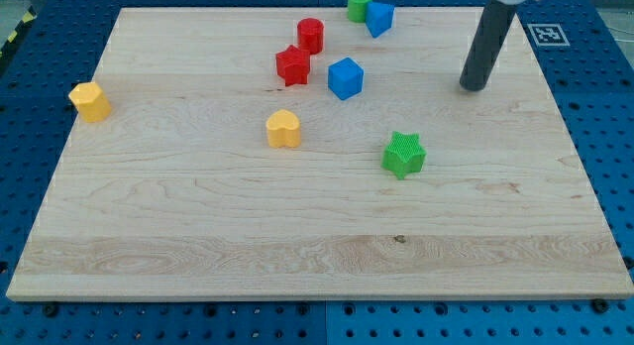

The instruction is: Place the green star right to the blue cube

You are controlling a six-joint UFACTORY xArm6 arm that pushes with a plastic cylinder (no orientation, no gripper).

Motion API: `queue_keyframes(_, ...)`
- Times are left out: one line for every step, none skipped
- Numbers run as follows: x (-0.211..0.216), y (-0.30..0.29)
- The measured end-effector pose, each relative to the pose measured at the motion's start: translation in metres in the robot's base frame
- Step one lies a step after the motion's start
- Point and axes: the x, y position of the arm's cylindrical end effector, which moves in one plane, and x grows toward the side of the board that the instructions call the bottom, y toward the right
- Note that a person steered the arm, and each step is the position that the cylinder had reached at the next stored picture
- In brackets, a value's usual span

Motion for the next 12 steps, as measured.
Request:
queue_keyframes(0.042,-0.010)
queue_keyframes(0.092,-0.011)
queue_keyframes(0.145,-0.011)
queue_keyframes(0.159,-0.046)
queue_keyframes(0.159,-0.086)
queue_keyframes(0.154,-0.102)
queue_keyframes(0.139,-0.100)
queue_keyframes(0.129,-0.091)
queue_keyframes(0.121,-0.090)
queue_keyframes(0.111,-0.090)
queue_keyframes(0.101,-0.093)
queue_keyframes(0.089,-0.096)
